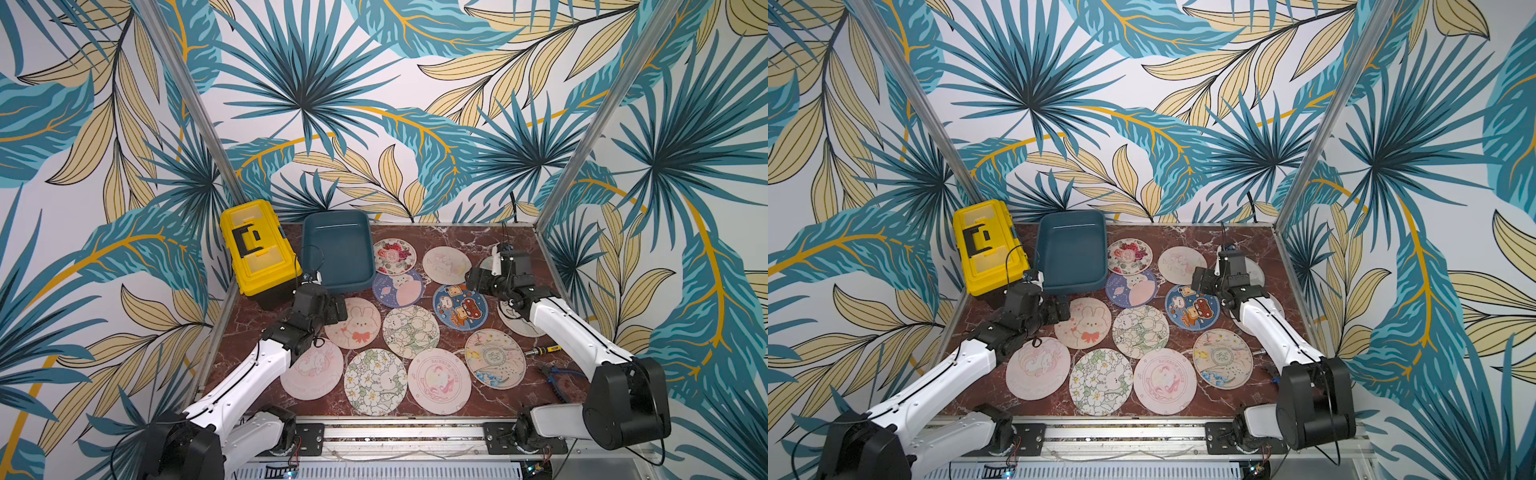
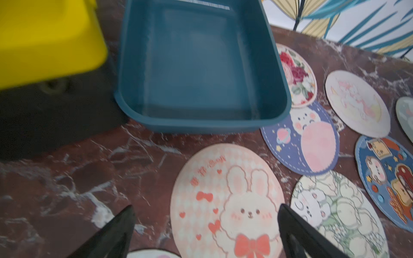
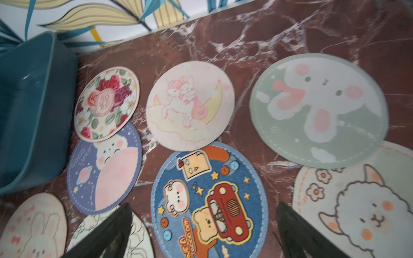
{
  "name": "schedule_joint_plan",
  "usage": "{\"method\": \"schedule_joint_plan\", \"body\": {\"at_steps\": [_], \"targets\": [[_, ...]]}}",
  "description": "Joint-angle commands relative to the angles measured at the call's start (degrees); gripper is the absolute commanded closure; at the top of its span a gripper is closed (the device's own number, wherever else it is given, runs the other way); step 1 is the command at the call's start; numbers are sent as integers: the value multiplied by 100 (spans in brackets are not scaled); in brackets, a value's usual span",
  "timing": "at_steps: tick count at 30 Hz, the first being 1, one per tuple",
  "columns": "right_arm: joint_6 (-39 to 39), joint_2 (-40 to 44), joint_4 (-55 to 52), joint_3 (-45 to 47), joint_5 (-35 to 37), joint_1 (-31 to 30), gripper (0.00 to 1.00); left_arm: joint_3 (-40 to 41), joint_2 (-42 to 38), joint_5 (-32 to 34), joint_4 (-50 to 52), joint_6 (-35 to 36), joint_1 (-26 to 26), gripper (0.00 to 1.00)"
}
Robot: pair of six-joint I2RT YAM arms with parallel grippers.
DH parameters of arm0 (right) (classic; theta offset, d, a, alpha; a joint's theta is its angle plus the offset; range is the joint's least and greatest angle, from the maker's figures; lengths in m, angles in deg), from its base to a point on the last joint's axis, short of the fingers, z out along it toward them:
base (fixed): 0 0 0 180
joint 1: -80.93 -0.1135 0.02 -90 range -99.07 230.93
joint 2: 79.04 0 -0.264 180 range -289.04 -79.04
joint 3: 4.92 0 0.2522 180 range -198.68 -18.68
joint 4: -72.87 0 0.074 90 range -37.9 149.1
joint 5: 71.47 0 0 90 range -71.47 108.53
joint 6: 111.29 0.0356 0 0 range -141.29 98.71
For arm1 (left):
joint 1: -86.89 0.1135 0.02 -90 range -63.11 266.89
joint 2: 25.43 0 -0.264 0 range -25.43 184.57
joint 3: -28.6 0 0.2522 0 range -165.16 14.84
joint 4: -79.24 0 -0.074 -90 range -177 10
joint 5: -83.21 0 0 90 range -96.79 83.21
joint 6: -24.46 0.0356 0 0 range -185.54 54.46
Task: Put the coasters into the storage box
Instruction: Pick up the coaster from the center of the board.
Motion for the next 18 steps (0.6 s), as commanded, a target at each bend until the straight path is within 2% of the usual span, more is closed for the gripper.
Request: {"method": "schedule_joint_plan", "body": {"at_steps": [1,10,18], "targets": [[123,-262,-617,-297,-231,-368,0,-414,201,-132,463,-523,-266,0],[389,-1004,-780,-853,-589,-1341,1,-328,881,-129,194,-1040,-648,0],[843,-1549,-269,-986,-1148,-2056,4,51,917,-458,-148,-1419,-666,1]]}}
